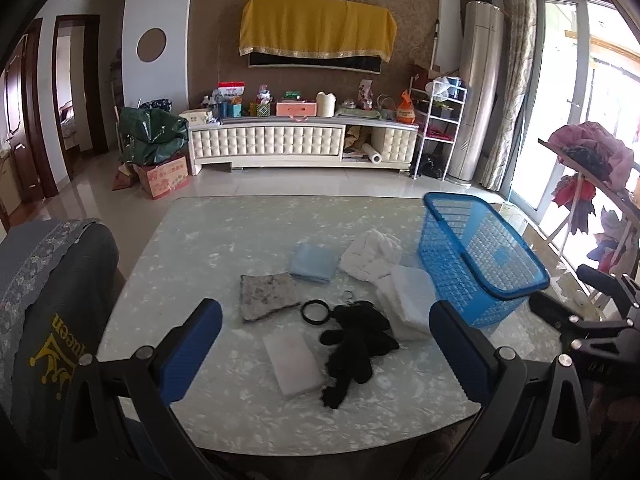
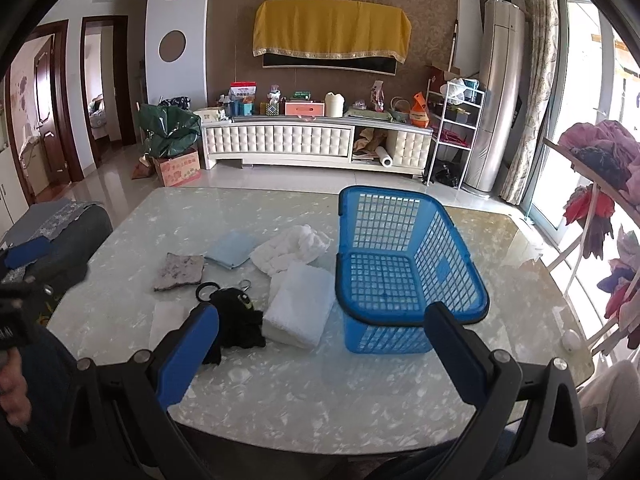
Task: Organize soft objects
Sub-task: 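Move the right tool to the white waffle towel while the left tool approaches the white foam pad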
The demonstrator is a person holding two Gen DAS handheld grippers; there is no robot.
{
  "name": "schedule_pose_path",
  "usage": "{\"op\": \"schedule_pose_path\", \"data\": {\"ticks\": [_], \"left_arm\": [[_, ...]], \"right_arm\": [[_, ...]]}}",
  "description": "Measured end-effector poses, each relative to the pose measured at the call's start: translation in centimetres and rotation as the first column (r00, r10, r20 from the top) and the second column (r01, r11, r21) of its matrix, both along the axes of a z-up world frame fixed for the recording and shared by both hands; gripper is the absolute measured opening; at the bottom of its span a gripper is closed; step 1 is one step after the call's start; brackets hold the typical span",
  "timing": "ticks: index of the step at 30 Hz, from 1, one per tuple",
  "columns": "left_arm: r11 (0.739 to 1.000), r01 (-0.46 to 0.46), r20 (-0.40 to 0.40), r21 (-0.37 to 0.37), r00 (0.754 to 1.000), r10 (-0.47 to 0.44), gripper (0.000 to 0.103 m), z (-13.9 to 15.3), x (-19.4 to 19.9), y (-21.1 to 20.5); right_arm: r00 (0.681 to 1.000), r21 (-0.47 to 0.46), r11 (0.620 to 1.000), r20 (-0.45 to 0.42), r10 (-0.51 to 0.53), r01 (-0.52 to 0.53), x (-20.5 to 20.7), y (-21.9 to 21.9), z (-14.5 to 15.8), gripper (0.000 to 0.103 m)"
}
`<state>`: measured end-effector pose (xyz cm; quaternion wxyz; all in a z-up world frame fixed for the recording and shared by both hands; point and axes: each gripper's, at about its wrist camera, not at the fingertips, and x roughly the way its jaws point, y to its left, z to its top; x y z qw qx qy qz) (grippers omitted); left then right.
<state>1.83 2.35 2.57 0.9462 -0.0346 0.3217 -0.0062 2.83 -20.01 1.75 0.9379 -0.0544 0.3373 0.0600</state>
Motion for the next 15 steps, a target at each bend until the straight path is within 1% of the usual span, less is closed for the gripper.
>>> {"op": "schedule_pose_path", "data": {"ticks": [4,9,11,14,15], "left_arm": [[1.0,-0.019,-0.05,0.001,0.999,0.019,0.103,0.1,1.8,2.0],[1.0,-0.028,-0.104,-0.002,0.994,0.028,0.103,-0.4,4.1,4.2],[1.0,-0.029,-0.133,-0.004,0.991,0.028,0.103,-1.0,5.0,4.8],[0.999,-0.032,-0.204,-0.005,0.978,0.031,0.103,-2.9,6.6,5.7],[1.0,-0.026,-0.235,0.001,0.972,0.025,0.103,-3.7,7.1,5.9]], "right_arm": [[0.999,0.002,1.0,-0.034,0.015,-0.015,2.1,0.0,0.1,0.103],[0.995,-0.002,0.999,-0.082,0.048,-0.048,4.3,0.7,-0.3,0.103],[0.992,0.004,0.998,-0.107,0.069,-0.069,5.3,1.2,-0.6,0.103],[0.985,0.006,0.995,-0.142,0.095,-0.095,6.6,2.4,-1.4,0.103],[0.982,0.01,0.995,-0.159,0.103,-0.103,7.1,2.8,-1.7,0.096]]}}
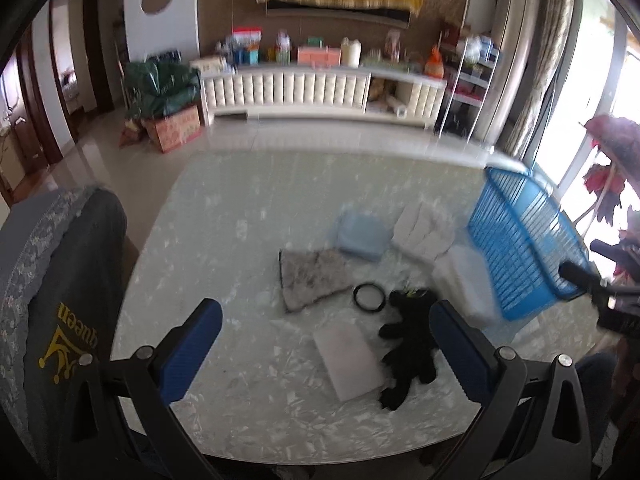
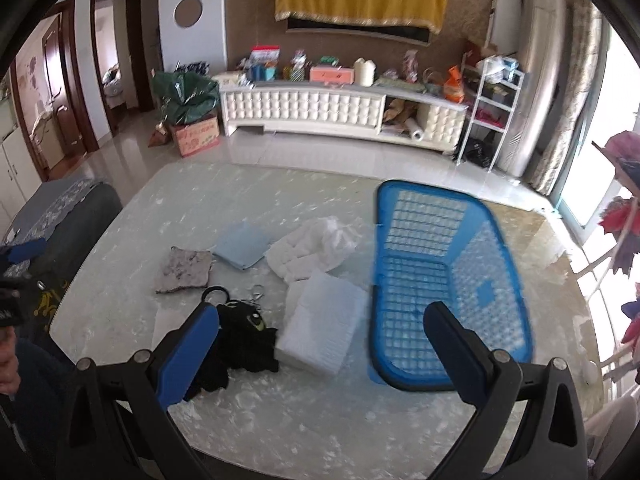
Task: Organize soft objects
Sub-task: 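Move the right tool to the white waffle towel while the left tool approaches the white foam pad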
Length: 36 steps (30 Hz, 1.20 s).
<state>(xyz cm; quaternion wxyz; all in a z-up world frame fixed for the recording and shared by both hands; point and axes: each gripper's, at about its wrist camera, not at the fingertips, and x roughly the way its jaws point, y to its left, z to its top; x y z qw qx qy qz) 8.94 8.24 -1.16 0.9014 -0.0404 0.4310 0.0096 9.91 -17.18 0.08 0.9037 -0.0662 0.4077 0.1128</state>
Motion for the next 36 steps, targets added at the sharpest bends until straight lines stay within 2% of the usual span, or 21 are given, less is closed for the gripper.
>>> {"op": "schedule_pose_path", "data": {"ticks": [1,6,12,17,22,27,29,33,36], "left_arm": [[1.0,0.007,-0.025,0.006,1.0,-0.007,0.103,-0.9,0.4,0.0],[0.998,0.044,-0.143,-0.043,0.989,-0.05,0.103,-4.7,2.3,0.9],[0.998,0.054,-0.224,-0.044,0.972,-0.063,0.103,-7.9,3.9,1.7],[0.996,0.064,-0.261,-0.06,0.962,-0.077,0.103,-10.2,4.5,2.0],[0.995,0.073,-0.294,-0.064,0.952,-0.088,0.103,-12.1,5.2,1.9],[0.996,0.072,-0.31,-0.053,0.947,-0.085,0.103,-13.6,5.7,1.5],[0.995,0.083,-0.317,-0.046,0.944,-0.093,0.103,-14.3,5.8,1.3],[0.995,0.089,-0.346,-0.037,0.933,-0.096,0.101,-15.6,6.0,1.2],[0.996,0.086,-0.359,-0.037,0.929,-0.094,0.101,-16.0,6.2,1.2]], "right_arm": [[0.999,0.004,1.0,-0.033,0.008,-0.007,0.7,0.7,-0.6,0.09],[0.987,-0.011,0.999,-0.151,0.048,-0.05,2.8,3.0,-3.2,0.088],[0.958,-0.032,0.997,-0.281,0.058,-0.07,5.2,5.1,-6.0,0.084],[0.938,-0.062,0.996,-0.346,0.031,-0.056,6.7,5.5,-7.9,0.078],[0.923,-0.098,0.995,-0.384,-0.02,-0.02,8.1,5.3,-9.4,0.074],[0.91,-0.122,0.991,-0.402,-0.105,0.061,9.3,4.2,-9.9,0.073],[0.902,-0.166,0.982,-0.404,-0.148,0.087,9.8,4.0,-10.1,0.073],[0.89,-0.22,0.972,-0.423,-0.171,0.083,10.3,3.8,-10.9,0.071],[0.884,-0.237,0.968,-0.431,-0.181,0.083,10.7,3.8,-11.2,0.063]]}}
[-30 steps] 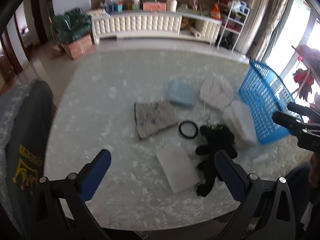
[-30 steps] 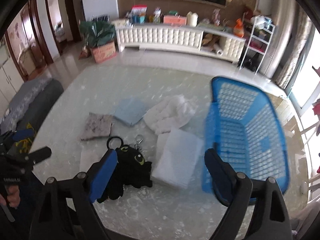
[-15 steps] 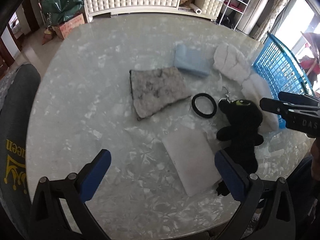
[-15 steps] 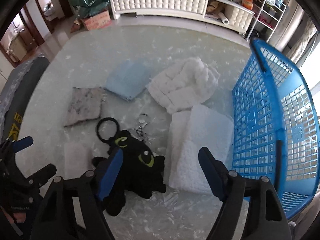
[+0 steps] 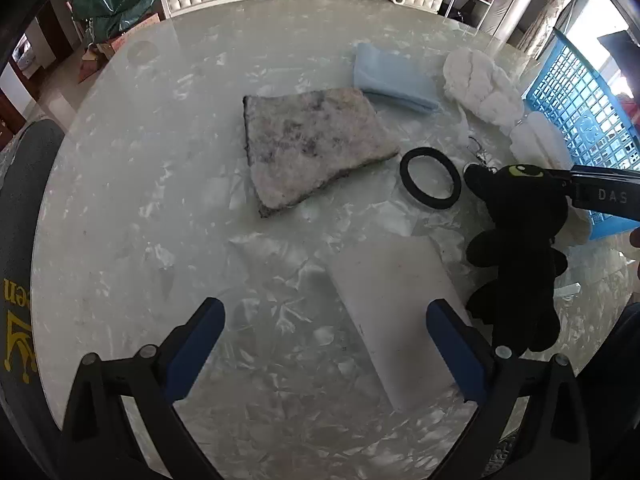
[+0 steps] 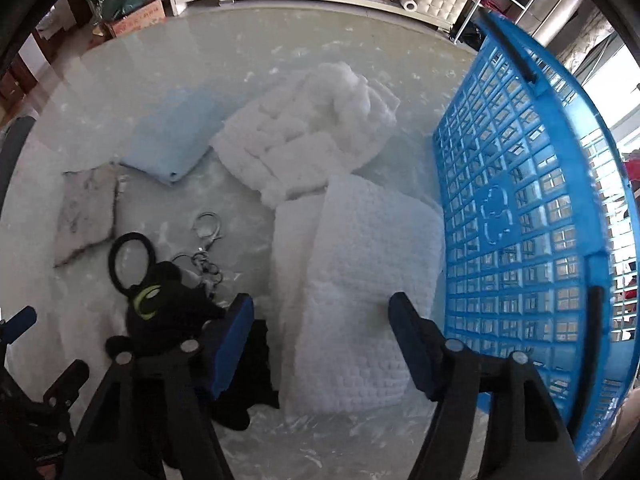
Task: Organize soft objects
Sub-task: 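Move the right tool to the white waffle towel while the left tool approaches the white foam pad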
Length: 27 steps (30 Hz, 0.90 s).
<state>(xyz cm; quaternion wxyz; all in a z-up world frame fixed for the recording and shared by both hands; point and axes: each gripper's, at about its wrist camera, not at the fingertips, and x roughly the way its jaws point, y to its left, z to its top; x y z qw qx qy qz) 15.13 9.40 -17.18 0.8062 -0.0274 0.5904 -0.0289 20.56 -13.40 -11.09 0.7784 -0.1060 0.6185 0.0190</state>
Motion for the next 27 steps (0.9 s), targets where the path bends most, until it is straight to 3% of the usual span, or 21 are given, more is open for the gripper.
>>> {"op": "schedule_pose_path", "data": {"ticks": [9,17,20,22,25,27], "left_arm": [[0.999,0.012,-0.019,-0.039,1.0,-0.012,0.096,-1.2,1.1,0.0],[0.999,0.019,-0.017,-0.045,1.0,-0.02,0.096,-1.3,1.3,-0.3],[0.999,0.039,-0.001,-0.034,0.999,-0.039,0.095,-1.3,1.6,-0.9],[0.998,0.054,0.006,-0.025,0.999,-0.054,0.088,-1.1,1.6,-1.3],[0.993,0.086,0.009,-0.076,0.996,-0.085,0.063,-0.6,1.6,-1.7],[0.989,0.103,0.008,-0.104,0.995,-0.103,0.049,-0.5,1.6,-2.0]], "right_arm": [[1.0,-0.022,1.0,-0.014,0.011,-0.012,0.7,0.3,-0.7,0.061],[0.999,0.013,1.0,-0.031,-0.018,0.019,2.4,-0.7,-3.8,0.061],[0.999,0.026,0.999,-0.033,-0.021,0.022,3.0,-0.8,-4.9,0.066],[0.999,0.05,0.998,-0.035,-0.038,0.039,3.3,-1.2,-5.4,0.07],[0.999,0.058,0.998,-0.035,-0.026,0.028,3.8,-2.3,-6.1,0.071],[0.999,0.047,0.999,-0.039,-0.027,0.029,3.9,-2.7,-6.1,0.063]]}}
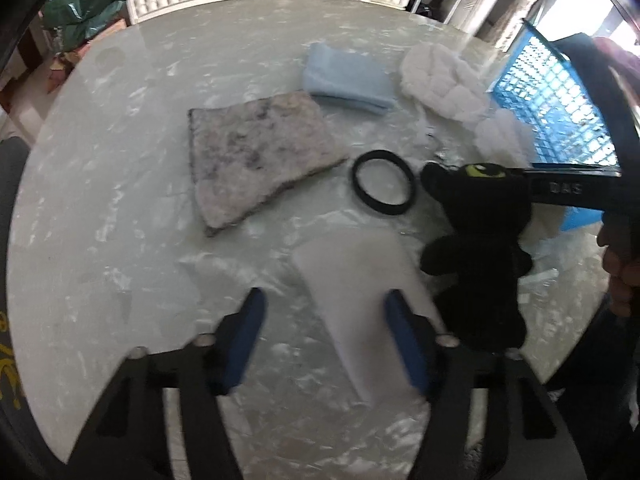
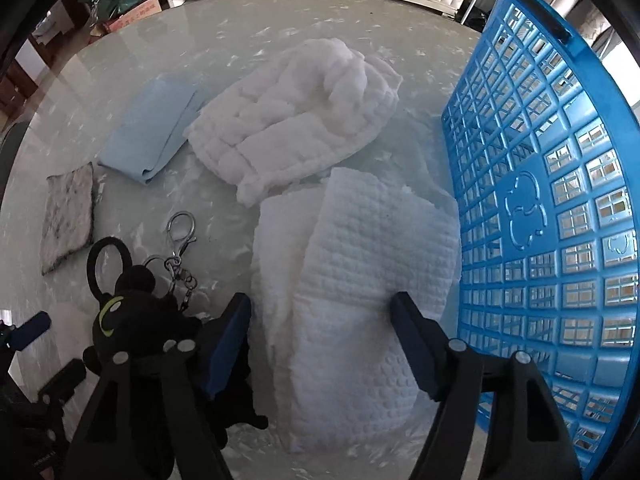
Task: Organize soft objects
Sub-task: 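Close the right gripper on the waffle towel while the left gripper closes on the foam pad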
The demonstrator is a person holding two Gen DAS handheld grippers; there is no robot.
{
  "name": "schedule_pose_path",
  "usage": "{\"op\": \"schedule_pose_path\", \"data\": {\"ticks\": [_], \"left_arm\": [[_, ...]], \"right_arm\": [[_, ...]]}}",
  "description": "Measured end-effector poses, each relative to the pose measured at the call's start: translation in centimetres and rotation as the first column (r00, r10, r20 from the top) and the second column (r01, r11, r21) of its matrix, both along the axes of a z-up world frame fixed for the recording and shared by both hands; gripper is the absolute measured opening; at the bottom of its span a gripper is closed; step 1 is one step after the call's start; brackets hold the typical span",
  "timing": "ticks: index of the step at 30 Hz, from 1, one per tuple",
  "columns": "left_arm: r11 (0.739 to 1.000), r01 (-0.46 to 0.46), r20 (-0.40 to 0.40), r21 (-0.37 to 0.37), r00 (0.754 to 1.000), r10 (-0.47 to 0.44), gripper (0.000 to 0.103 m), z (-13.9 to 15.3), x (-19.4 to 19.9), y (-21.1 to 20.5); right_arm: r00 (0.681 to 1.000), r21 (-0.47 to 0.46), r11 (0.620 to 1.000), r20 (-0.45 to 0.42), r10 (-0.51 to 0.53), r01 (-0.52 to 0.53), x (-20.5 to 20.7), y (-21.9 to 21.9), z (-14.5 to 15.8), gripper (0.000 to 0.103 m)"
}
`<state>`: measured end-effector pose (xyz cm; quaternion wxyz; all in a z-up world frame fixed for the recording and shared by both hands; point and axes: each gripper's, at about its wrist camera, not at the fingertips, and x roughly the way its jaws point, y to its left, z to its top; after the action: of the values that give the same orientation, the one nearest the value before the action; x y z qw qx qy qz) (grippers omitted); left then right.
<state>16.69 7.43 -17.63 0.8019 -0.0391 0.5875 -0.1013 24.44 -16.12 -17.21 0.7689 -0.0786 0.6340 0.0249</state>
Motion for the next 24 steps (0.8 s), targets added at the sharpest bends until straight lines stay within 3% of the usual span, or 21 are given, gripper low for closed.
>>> {"op": "schedule_pose_path", "data": {"ticks": [3,8,10,12,24], "left_arm": [[0.999,0.012,-0.014,-0.049,1.0,-0.013,0.032,-0.1,0.2,-0.1],[0.995,0.004,-0.026,-0.098,1.0,-0.006,0.021,-0.2,0.5,0.1],[0.995,-0.004,-0.019,-0.101,1.0,0.002,0.013,0.1,0.3,0.5],[0.994,-0.009,-0.019,-0.11,1.0,0.007,0.011,0.5,0.0,1.1],[0.991,0.009,0.044,-0.131,0.999,-0.003,0.008,3.7,-1.7,1.4]], "right_arm": [[1.0,-0.024,1.0,0.01,0.005,-0.004,-1.2,0.2,0.1,0.054],[0.999,-0.05,0.998,0.029,0.034,-0.032,-2.0,0.5,0.1,0.045],[0.998,-0.05,0.998,0.047,0.038,-0.036,-2.4,0.6,0.2,0.025],[0.997,-0.054,0.998,0.064,0.047,-0.044,-3.0,0.9,0.8,0.014],[0.992,0.01,0.997,0.104,0.077,-0.078,-4.9,0.4,3.7,0.01]]}}
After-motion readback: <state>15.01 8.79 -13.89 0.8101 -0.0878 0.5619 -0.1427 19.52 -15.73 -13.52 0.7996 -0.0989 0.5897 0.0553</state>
